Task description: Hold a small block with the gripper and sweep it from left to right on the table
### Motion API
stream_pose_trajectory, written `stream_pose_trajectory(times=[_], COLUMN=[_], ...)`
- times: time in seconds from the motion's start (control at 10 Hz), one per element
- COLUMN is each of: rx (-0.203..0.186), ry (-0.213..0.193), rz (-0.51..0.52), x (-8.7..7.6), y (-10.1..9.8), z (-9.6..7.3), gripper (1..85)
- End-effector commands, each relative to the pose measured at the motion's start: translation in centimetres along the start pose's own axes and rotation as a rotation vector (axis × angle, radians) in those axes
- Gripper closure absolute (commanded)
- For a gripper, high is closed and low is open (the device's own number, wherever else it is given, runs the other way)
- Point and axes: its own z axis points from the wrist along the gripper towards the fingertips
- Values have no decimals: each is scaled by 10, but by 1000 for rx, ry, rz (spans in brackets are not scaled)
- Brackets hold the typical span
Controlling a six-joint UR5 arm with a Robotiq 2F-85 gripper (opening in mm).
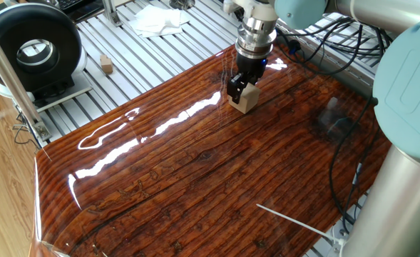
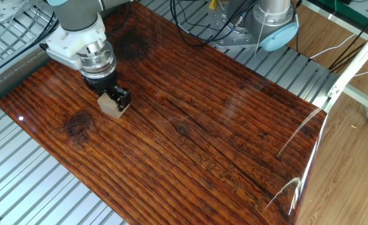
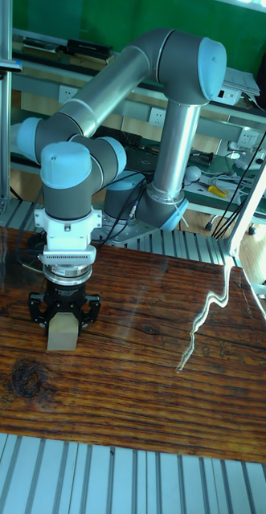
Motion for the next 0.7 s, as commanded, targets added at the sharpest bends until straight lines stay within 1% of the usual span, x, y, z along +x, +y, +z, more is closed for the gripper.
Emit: stream_pose_trajectory(times=[0.0, 0.3, 0.4, 0.6], rx=[-6, -8, -8, -7], ry=[-11, -7, -7, -21], rz=[14, 6, 8, 22], x=[-4, -1, -1, -7], y=[5, -1, 0, 10], z=[1, -4, -3, 5], gripper=[847, 843, 843, 843])
